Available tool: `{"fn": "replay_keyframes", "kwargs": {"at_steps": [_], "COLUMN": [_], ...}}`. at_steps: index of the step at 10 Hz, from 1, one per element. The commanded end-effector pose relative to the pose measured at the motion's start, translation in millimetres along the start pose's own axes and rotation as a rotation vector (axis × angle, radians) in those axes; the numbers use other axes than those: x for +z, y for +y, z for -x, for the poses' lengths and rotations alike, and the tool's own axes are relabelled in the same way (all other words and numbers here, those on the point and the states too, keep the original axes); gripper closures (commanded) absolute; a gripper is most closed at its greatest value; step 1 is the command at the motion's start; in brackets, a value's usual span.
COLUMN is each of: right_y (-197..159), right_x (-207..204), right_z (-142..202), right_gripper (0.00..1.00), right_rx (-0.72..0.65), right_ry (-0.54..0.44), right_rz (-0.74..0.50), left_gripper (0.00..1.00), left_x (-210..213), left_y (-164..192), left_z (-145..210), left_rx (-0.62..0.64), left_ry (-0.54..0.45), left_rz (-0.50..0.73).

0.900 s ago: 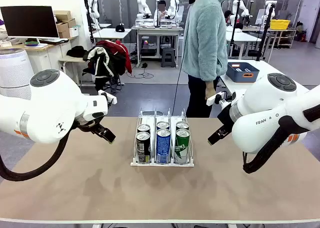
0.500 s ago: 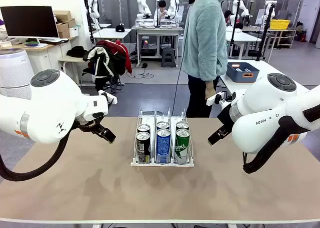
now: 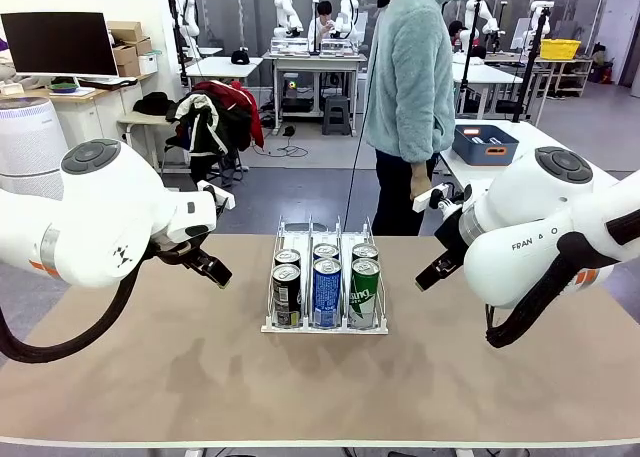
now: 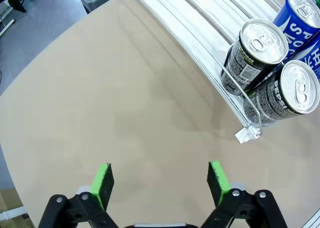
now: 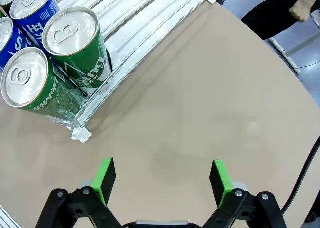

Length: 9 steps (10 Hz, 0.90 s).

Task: Fill the beverage cans into the dispenser.
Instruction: Pick up the Ionic drink handed by the human.

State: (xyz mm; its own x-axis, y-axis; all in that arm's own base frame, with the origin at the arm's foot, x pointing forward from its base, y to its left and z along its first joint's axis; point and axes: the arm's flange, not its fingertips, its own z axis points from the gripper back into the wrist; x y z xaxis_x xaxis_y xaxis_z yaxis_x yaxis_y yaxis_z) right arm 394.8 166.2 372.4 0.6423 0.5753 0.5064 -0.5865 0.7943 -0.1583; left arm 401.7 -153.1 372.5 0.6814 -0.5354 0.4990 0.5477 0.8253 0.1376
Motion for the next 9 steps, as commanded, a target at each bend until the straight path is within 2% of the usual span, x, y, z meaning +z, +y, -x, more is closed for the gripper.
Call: {"fn": "replay_keyframes", "kwargs": {"at_steps": [1, 7, 9], "right_y": [-0.1, 0.0, -4.0], "right_x": [0.0, 0.0, 17.2], "right_z": [0.0, 0.0, -3.1], "right_gripper": [0.00, 0.00, 0.00], "right_rx": [0.000, 0.000, -0.059], "right_ry": [0.000, 0.000, 0.075], "right_rz": [0.000, 0.000, -0.100], "left_gripper": [0.00, 0.00, 0.00], "left_x": [-0.1, 0.0, 22.4], "left_y": [1.4, 0.0, -0.8], "left_z": [0.4, 0.0, -3.5], "left_rx": [0.003, 0.000, -0.040], "left_ry": [0.000, 0.000, 0.027], "left_rz": [-0.001, 0.000, 0.111]}}
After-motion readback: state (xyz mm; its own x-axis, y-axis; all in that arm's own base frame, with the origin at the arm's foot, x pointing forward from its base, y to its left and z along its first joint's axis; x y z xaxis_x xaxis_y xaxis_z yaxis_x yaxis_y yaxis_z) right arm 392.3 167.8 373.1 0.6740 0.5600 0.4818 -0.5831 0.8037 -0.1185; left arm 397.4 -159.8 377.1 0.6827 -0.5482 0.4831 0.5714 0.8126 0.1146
